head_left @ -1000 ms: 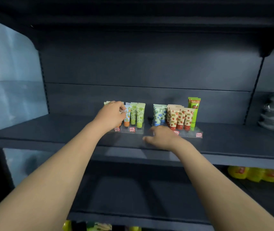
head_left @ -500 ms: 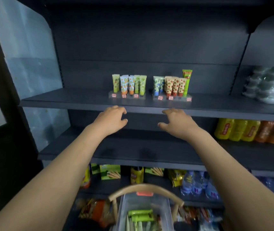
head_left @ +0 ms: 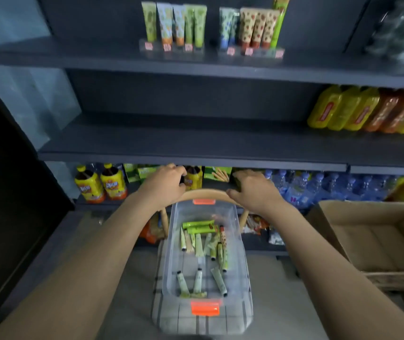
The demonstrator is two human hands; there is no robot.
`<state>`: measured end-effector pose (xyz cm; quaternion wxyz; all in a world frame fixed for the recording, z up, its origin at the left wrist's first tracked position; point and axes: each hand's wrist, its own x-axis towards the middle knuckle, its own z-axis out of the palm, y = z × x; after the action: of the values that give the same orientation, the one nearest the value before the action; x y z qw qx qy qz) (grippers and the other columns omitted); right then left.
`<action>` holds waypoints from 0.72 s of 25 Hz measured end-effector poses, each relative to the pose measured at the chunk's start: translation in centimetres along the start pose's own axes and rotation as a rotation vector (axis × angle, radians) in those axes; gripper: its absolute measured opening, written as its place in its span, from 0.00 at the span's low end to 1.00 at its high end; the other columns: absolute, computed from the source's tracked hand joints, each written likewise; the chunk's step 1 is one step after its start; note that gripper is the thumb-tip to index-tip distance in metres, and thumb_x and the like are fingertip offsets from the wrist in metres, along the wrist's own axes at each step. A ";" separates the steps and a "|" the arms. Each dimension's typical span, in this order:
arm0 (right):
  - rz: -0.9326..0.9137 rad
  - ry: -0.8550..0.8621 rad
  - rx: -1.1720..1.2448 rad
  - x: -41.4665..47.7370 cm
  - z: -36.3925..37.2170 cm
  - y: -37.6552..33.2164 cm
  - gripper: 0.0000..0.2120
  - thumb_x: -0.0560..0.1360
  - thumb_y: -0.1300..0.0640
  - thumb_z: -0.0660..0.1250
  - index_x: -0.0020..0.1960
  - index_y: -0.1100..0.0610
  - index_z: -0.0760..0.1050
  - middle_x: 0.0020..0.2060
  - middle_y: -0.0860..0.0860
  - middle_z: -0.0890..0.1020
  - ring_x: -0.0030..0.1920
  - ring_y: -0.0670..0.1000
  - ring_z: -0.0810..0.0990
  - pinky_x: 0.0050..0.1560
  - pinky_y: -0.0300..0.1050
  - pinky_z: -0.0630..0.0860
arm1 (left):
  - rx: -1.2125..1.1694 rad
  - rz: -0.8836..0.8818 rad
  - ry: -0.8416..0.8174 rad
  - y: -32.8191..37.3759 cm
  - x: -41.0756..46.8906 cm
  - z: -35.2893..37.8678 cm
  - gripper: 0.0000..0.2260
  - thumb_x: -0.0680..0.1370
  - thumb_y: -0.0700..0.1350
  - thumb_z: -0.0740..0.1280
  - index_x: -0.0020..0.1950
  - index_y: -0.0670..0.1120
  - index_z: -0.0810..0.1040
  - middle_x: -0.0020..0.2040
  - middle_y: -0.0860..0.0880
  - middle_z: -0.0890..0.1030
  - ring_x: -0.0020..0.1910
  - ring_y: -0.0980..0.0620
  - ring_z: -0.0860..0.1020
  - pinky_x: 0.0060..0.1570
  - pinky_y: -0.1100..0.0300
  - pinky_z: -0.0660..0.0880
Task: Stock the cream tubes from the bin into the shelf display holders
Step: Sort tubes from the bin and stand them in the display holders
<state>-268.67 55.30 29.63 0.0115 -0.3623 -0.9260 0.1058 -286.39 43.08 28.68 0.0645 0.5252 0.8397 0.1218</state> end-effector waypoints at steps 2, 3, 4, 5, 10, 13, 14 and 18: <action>-0.001 -0.081 0.018 0.5 3.8 1.2 0.25 0.76 0.46 0.61 0.69 0.56 0.66 0.65 0.56 0.72 0.65 0.58 0.69 0.62 0.53 0.69 | -0.036 -0.029 -0.035 -0.3 0.4 3.6 0.16 0.77 0.45 0.62 0.64 0.45 0.72 0.61 0.45 0.73 0.59 0.46 0.72 0.56 0.51 0.72; -0.003 -0.131 0.026 1.1 6.0 2.0 0.25 0.76 0.45 0.60 0.69 0.56 0.66 0.65 0.56 0.72 0.65 0.58 0.69 0.62 0.54 0.69 | -0.053 -0.052 -0.065 -0.4 0.8 5.7 0.15 0.78 0.45 0.62 0.64 0.44 0.72 0.61 0.46 0.74 0.57 0.46 0.73 0.54 0.52 0.72; -0.008 -0.178 0.023 1.7 8.0 2.7 0.25 0.76 0.45 0.60 0.69 0.56 0.66 0.65 0.56 0.72 0.65 0.58 0.69 0.62 0.54 0.69 | -0.064 -0.073 -0.094 -0.5 1.1 7.8 0.15 0.78 0.45 0.61 0.64 0.44 0.72 0.61 0.46 0.74 0.57 0.46 0.74 0.54 0.53 0.72; -0.018 -0.228 0.005 2.2 10.0 3.4 0.25 0.76 0.44 0.59 0.69 0.56 0.66 0.65 0.56 0.72 0.65 0.58 0.69 0.62 0.54 0.69 | -0.065 -0.087 -0.124 -0.6 1.4 9.9 0.15 0.78 0.45 0.61 0.64 0.44 0.72 0.62 0.45 0.74 0.58 0.46 0.74 0.55 0.54 0.70; -0.029 -0.481 0.001 4.7 18.9 6.4 0.21 0.78 0.48 0.58 0.66 0.59 0.66 0.61 0.57 0.72 0.62 0.59 0.70 0.57 0.53 0.69 | -0.153 -0.216 -0.303 -2.0 2.2 20.6 0.11 0.78 0.42 0.61 0.59 0.41 0.75 0.58 0.43 0.76 0.58 0.45 0.75 0.56 0.52 0.72; -0.018 -0.597 0.046 5.4 23.9 7.6 0.18 0.78 0.52 0.59 0.63 0.61 0.67 0.60 0.58 0.73 0.60 0.59 0.70 0.54 0.49 0.70 | -0.229 -0.344 -0.422 -3.0 1.2 26.4 0.14 0.78 0.42 0.60 0.62 0.40 0.73 0.59 0.42 0.74 0.58 0.44 0.74 0.54 0.54 0.71; 0.003 -0.633 0.069 5.5 25.5 7.7 0.17 0.78 0.53 0.59 0.63 0.61 0.68 0.59 0.58 0.73 0.60 0.59 0.71 0.52 0.47 0.70 | -0.253 -0.387 -0.461 -3.3 0.7 28.2 0.14 0.78 0.42 0.60 0.62 0.40 0.73 0.58 0.42 0.74 0.58 0.44 0.74 0.54 0.55 0.71; 0.150 -0.753 0.205 5.4 32.5 7.6 0.15 0.77 0.57 0.60 0.61 0.62 0.70 0.56 0.59 0.76 0.57 0.59 0.74 0.46 0.45 0.70 | -0.383 -0.553 -0.556 -4.5 -0.3 34.7 0.04 0.78 0.43 0.61 0.47 0.44 0.74 0.48 0.42 0.75 0.48 0.47 0.75 0.46 0.58 0.67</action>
<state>-270.78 58.24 -3.94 -0.3003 -0.3616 -0.8211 0.3239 -281.92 45.65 -5.95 0.4145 0.2720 0.8617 0.1076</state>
